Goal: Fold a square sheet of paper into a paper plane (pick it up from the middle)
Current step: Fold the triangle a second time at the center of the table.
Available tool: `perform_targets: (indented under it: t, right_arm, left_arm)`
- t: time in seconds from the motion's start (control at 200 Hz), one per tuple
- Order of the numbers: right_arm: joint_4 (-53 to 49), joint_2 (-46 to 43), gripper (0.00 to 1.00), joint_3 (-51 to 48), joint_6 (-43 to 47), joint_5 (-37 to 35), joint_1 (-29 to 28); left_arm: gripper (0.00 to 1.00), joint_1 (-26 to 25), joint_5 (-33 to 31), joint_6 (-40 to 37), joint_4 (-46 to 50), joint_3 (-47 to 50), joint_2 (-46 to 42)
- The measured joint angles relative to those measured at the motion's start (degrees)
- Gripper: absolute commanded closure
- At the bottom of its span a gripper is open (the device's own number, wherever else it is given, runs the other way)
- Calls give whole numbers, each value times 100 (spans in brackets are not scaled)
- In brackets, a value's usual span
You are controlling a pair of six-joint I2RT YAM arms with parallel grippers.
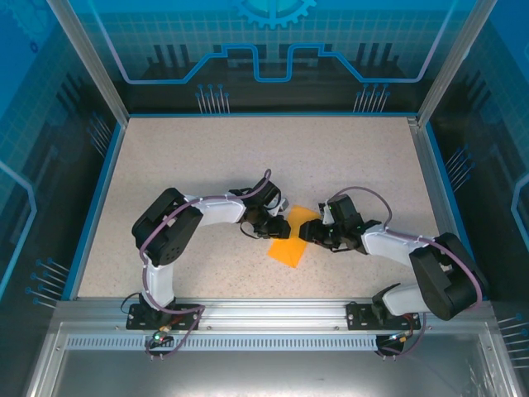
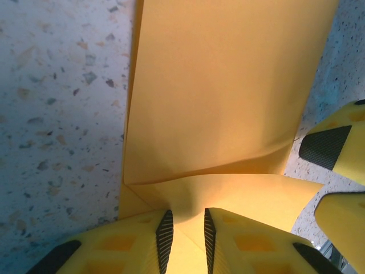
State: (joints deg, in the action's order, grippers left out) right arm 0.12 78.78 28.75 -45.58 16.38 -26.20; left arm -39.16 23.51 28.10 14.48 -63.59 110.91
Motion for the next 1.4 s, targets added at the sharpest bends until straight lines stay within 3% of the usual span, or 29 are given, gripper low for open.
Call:
perform_targets:
  t: [0.26,1.401]
  right_arm:
    - [-339,33,46,142,79,-317,0]
    - [-544,275,46,363,-181,-483,-20]
  left_arm:
    - [73,0,0,0,0,0,0]
    - [73,2,9,0,-20,0,33]
